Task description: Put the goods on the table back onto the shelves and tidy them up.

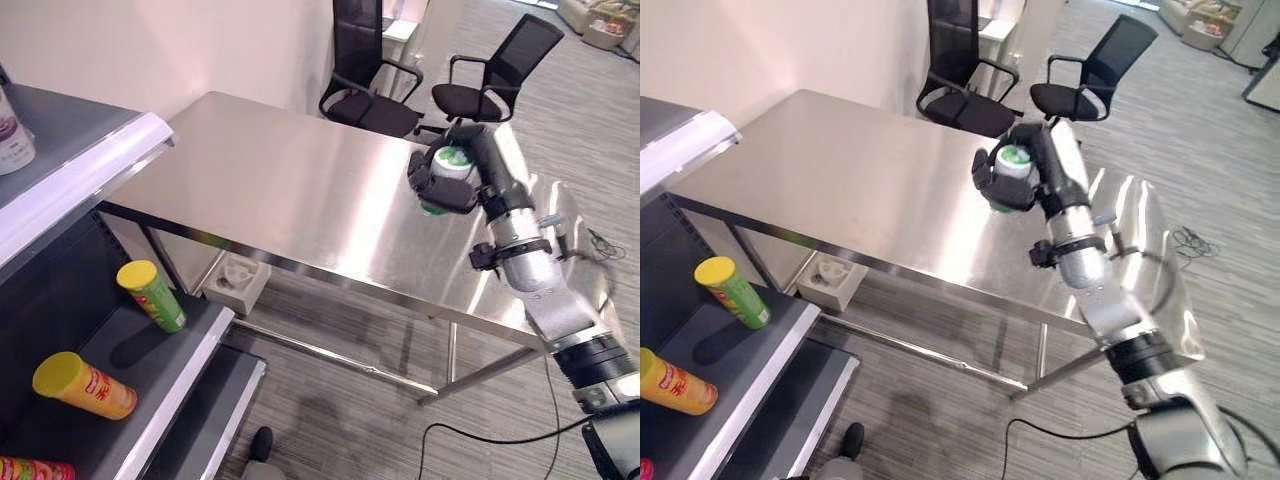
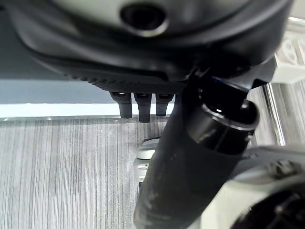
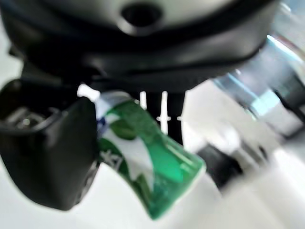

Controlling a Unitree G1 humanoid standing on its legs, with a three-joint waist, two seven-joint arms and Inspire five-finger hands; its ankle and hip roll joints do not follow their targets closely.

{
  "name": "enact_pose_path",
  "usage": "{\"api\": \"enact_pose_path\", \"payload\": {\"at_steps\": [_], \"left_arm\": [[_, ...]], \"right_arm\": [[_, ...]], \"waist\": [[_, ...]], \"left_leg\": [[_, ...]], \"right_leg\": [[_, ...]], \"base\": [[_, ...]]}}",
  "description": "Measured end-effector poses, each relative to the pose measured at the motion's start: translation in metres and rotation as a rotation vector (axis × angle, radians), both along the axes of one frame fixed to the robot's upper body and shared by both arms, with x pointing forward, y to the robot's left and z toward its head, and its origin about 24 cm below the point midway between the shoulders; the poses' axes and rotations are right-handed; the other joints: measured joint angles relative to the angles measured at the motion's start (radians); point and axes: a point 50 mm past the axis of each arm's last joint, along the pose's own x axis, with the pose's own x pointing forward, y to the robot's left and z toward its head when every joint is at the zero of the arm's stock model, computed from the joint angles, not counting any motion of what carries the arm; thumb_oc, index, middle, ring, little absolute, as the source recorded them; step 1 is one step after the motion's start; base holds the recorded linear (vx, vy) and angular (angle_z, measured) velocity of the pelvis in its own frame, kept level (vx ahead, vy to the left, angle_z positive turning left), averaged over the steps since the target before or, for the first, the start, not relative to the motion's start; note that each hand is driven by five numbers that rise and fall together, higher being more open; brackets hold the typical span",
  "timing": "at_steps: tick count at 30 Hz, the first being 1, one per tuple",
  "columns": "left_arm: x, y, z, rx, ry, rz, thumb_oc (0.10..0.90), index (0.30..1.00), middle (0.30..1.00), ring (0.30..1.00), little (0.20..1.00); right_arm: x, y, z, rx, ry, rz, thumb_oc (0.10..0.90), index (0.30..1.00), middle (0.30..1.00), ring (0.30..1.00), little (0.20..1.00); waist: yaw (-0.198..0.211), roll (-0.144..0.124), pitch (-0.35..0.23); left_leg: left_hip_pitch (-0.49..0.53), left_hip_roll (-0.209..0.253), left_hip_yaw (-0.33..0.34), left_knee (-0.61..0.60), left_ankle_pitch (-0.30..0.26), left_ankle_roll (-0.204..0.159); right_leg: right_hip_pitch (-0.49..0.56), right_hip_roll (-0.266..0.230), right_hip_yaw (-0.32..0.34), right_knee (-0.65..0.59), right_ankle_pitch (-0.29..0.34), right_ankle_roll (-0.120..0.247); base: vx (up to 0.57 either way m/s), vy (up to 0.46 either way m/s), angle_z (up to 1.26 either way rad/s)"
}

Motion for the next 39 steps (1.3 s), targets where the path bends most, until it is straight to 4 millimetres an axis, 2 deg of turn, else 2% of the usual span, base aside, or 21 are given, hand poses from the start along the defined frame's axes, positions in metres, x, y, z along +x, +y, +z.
{"api": "enact_pose_path", "payload": {"at_steps": [6, 15, 18, 21, 22, 24, 25, 26, 28, 29, 30, 31, 33, 34, 35, 36, 37, 38, 39], "left_arm": [[0.003, 0.000, 0.001, 0.013, -0.001, -0.067, 0.800, 0.900, 0.900, 0.900, 0.900], [0.003, -0.001, 0.001, 0.009, -0.008, -0.074, 0.800, 0.900, 0.900, 0.900, 0.900], [0.007, 0.000, 0.001, 0.013, -0.015, -0.076, 0.800, 0.900, 0.900, 0.900, 0.900], [0.010, 0.001, 0.002, 0.013, -0.024, -0.078, 0.800, 0.900, 0.900, 0.900, 0.900], [0.016, 0.005, 0.004, 0.024, -0.040, -0.079, 0.800, 0.900, 0.900, 0.900, 0.900], [0.024, 0.009, 0.007, 0.037, -0.069, -0.079, 0.800, 0.900, 0.900, 0.900, 0.900], [0.028, 0.012, 0.009, 0.046, -0.083, -0.070, 0.800, 0.900, 0.900, 0.900, 0.900], [0.037, 0.015, 0.012, 0.050, -0.127, -0.037, 0.800, 0.900, 0.900, 0.900, 0.900], [0.043, 0.008, 0.011, 0.025, -0.151, -0.020, 0.800, 0.900, 0.900, 0.900, 0.900], [0.040, 0.004, 0.009, 0.010, -0.147, 0.014, 0.800, 0.900, 0.900, 0.900, 0.900], [0.038, 0.002, 0.008, -0.005, -0.151, 0.068, 0.800, 0.900, 0.900, 0.900, 0.900], [0.025, 0.000, 0.004, -0.013, -0.133, 0.161, 0.800, 0.900, 0.900, 0.900, 0.900], [0.011, -0.002, 0.001, -0.018, -0.092, 0.184, 0.800, 0.900, 0.900, 0.900, 0.900], [0.001, -0.004, -0.001, -0.019, -0.057, 0.180, 0.800, 0.900, 0.900, 0.900, 0.900], [-0.009, -0.008, -0.003, -0.031, -0.023, 0.173, 0.800, 0.900, 0.900, 0.900, 0.900], [-0.015, -0.015, -0.005, -0.046, -0.002, 0.156, 0.800, 0.900, 0.900, 0.900, 0.900], [-0.015, -0.020, -0.006, -0.060, -0.005, 0.154, 0.800, 0.900, 0.900, 0.900, 0.900], [-0.005, -0.025, -0.005, -0.088, -0.045, 0.172, 0.800, 0.900, 0.900, 0.900, 0.900], [-0.008, -0.028, -0.005, -0.099, -0.050, 0.194, 0.800, 0.900, 0.900, 0.900, 0.900]], "right_arm": [[-0.002, 0.002, 0.000, -0.158, -0.038, -0.051, 0.400, 0.300, 0.300, 0.300, 0.300], [-0.003, 0.003, 0.001, -0.182, -0.062, -0.065, 0.400, 0.300, 0.300, 0.300, 0.300], [-0.005, 0.010, 0.004, -0.168, -0.085, -0.037, 0.400, 0.300, 0.300, 0.300, 0.300], [-0.004, 0.015, 0.001, -0.147, -0.079, -0.020, 0.400, 0.300, 0.300, 0.300, 0.300], [-0.005, 0.015, 0.002, -0.141, -0.079, -0.014, 0.400, 0.300, 0.300, 0.300, 0.300], [-0.006, 0.017, 0.004, -0.138, -0.086, -0.006, 0.400, 0.300, 0.300, 0.300, 0.300], [-0.007, 0.018, 0.005, -0.134, -0.090, 0.003, 0.400, 0.300, 0.300, 0.300, 0.300], [-0.010, 0.020, 0.006, -0.119, -0.096, 0.024, 0.400, 0.300, 0.300, 0.300, 0.300], [-0.012, 0.021, 0.007, -0.123, -0.102, 0.036, 0.400, 0.300, 0.300, 0.300, 0.300], [-0.012, 0.021, 0.006, -0.115, -0.094, 0.041, 0.400, 0.300, 0.300, 0.300, 0.300], [-0.013, 0.020, 0.003, -0.106, -0.073, 0.046, 0.400, 0.300, 0.300, 0.300, 0.300], [-0.015, 0.019, -0.004, -0.110, -0.043, 0.055, 0.400, 0.300, 0.300, 0.300, 0.300], [-0.016, 0.023, -0.005, -0.116, -0.030, 0.081, 0.400, 0.300, 0.300, 0.300, 0.300], [-0.017, 0.025, -0.006, -0.119, -0.028, 0.094, 0.400, 0.300, 0.300, 0.300, 0.300], [-0.016, 0.025, -0.006, -0.118, -0.024, 0.096, 0.400, 0.300, 0.300, 0.300, 0.300], [-0.017, 0.022, -0.003, -0.117, -0.032, 0.095, 0.400, 0.300, 0.300, 0.300, 0.300], [-0.018, 0.017, 0.000, -0.123, -0.036, 0.086, 0.400, 0.300, 0.300, 0.300, 0.300], [-0.022, 0.004, 0.002, -0.139, -0.030, 0.049, 0.400, 0.300, 0.300, 0.300, 0.300], [-0.022, 0.002, -0.003, -0.140, -0.004, 0.038, 0.400, 0.300, 0.300, 0.300, 0.300]], "waist": [[0.002, 0.001, 0.000], [0.002, 0.001, -0.001], [-0.001, 0.004, 0.000], [-0.004, 0.020, 0.012], [-0.005, 0.024, 0.029], [0.000, 0.021, 0.042], [0.001, 0.020, 0.049], [-0.008, 0.028, 0.058], [-0.007, 0.061, 0.069], [-0.007, 0.070, 0.071], [-0.006, 0.080, 0.069], [0.001, 0.088, 0.069], [0.003, 0.097, 0.068], [-0.001, 0.093, 0.066], [0.001, 0.086, 0.058], [-0.002, 0.111, 0.056], [-0.006, 0.123, 0.059], [-0.045, 0.140, 0.069], [-0.045, 0.163, 0.054]], "left_leg": [[0.003, -0.008, 0.000, 0.000, 0.000, 0.002], [0.005, -0.033, 0.004, 0.000, -0.004, 0.011], [0.009, -0.032, 0.013, 0.000, -0.006, 0.015], [0.017, -0.027, 0.012, 0.000, -0.006, 0.028], [0.018, -0.029, 0.006, 0.000, -0.008, 0.040], [0.014, -0.027, -0.007, 0.000, -0.009, 0.039], [0.011, -0.029, -0.017, 0.001, -0.005, 0.038], [-0.004, -0.036, -0.063, 0.001, 0.011, 0.026], [-0.014, -0.012, -0.108, 0.001, 0.008, 0.029], [-0.019, -0.002, -0.131, 0.006, 0.007, 0.029], [-0.037, 0.007, -0.139, 0.027, 0.006, 0.028], [-0.057, 0.032, -0.156, 0.047, -0.032, 0.048], [-0.066, 0.065, -0.171, 0.049, -0.032, 0.048], [-0.066, 0.070, -0.180, 0.048, -0.048, 0.068], [-0.062, 0.065, -0.180, 0.052, -0.056, 0.090], [-0.094, 0.073, -0.179, 0.109, 0.007, 0.104], [-0.114, 0.075, -0.163, 0.138, 0.023, 0.053], [-0.159, 0.072, -0.091, 0.150, 0.085, -0.002], [-0.145, 0.079, -0.047, 0.110, 0.071, 0.031]], "right_leg": [[0.004, -0.009, 0.000, 0.000, 0.002, 0.001], [0.006, -0.033, -0.001, 0.001, 0.006, 0.005], [-0.006, -0.038, 0.011, 0.024, 0.010, 0.002], [-0.047, -0.052, 0.073, 0.109, 0.005, -0.001], [-0.066, -0.063, 0.138, 0.153, -0.010, 0.015], [-0.068, -0.061, 0.193, 0.169, -0.045, 0.037], [-0.066, -0.056, 0.225, 0.170, -0.075, 0.033], [-0.037, -0.002, 0.321, 0.130, -0.144, 0.009], [-0.010, 0.047, 0.327, 0.104, -0.147, -0.005], [-0.008, 0.074, 0.357, 0.101, -0.151, -0.014], [-0.009, 0.096, 0.357, 0.102, -0.164, -0.036], [-0.018, 0.131, 0.358, 0.127, -0.179, -0.060], [-0.037, 0.167, 0.359, 0.162, -0.199, -0.086], [-0.029, 0.170, 0.352, 0.149, -0.192, -0.104], [-0.023, 0.178, 0.351, 0.133, -0.186, -0.110], [-0.019, 0.211, 0.355, 0.145, -0.194, -0.114], [-0.030, 0.220, 0.352, 0.171, -0.224, -0.121], [-0.057, 0.262, 0.331, 0.236, -0.272, -0.183], [-0.062, 0.279, 0.306, 0.263, -0.281, -0.199]], "base": [[-0.04, 0.046, 0.01], [-0.02, 0.033, 0.01], [-0.11, -0.010, -0.07], [-0.10, -0.090, -0.11], [-0.07, -0.172, 0.08], [-0.04, -0.258, 0.15], [-0.06, -0.347, 0.61], [-0.10, -0.332, 0.76], [-0.11, -0.433, 0.59], [-0.07, -0.443, 0.37], [-0.10, -0.421, 0.51], [-0.10, -0.418, 0.40], [-0.09, -0.231, 0.18], [-0.16, -0.274, 0.08], [-0.29, -0.422, 0.15], [-0.18, -0.211, 0.22], [-0.19, -0.203, 1.09], [-0.16, -0.091, 1.29], [-0.21, -0.093, 1.23]]}}
